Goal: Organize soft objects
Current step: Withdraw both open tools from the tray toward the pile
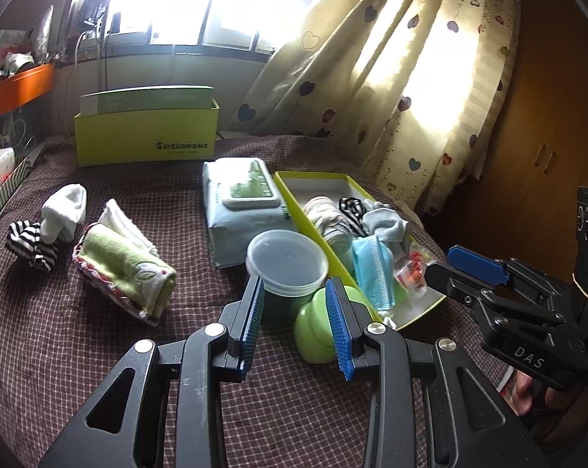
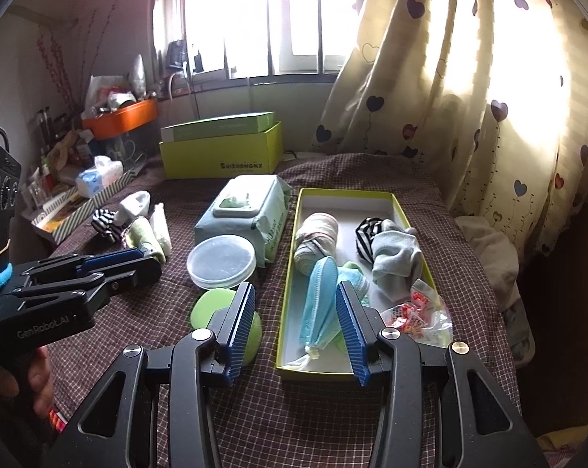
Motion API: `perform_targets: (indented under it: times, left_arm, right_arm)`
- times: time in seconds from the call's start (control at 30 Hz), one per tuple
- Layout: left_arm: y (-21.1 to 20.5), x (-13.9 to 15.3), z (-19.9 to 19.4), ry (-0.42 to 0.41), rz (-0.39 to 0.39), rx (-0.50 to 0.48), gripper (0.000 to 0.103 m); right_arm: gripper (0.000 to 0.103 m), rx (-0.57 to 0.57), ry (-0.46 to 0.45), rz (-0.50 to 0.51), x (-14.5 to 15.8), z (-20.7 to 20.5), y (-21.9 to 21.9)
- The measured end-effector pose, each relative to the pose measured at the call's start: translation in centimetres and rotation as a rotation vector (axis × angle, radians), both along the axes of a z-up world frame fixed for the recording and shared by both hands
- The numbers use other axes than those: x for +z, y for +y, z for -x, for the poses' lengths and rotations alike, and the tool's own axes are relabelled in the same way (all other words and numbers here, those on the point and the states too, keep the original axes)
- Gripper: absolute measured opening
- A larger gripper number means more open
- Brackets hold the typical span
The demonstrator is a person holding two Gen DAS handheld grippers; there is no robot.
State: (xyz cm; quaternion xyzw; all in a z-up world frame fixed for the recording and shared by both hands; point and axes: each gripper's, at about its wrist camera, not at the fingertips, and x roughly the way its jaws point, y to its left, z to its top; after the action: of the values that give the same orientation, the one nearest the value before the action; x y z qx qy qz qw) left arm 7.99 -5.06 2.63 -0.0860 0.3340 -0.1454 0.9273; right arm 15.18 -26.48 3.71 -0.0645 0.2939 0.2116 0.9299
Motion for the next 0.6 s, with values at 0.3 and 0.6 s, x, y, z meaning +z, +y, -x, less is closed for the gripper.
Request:
perform_targets:
  times: [0.3,0.6]
  left_arm:
    - [2.3,-0.9,-0.3,0.025,-0.005,0.059,0.034]
    - [5.7,-2.2,-0.1,0.050,0.003,0.121,0.034]
  right_arm:
    - [0.042,0.059,0.006,-0.014,-0.3,-0.1,1.5]
    - [0.043,0.133,0.006,-0.015,-0.2,-0.1,4.1]
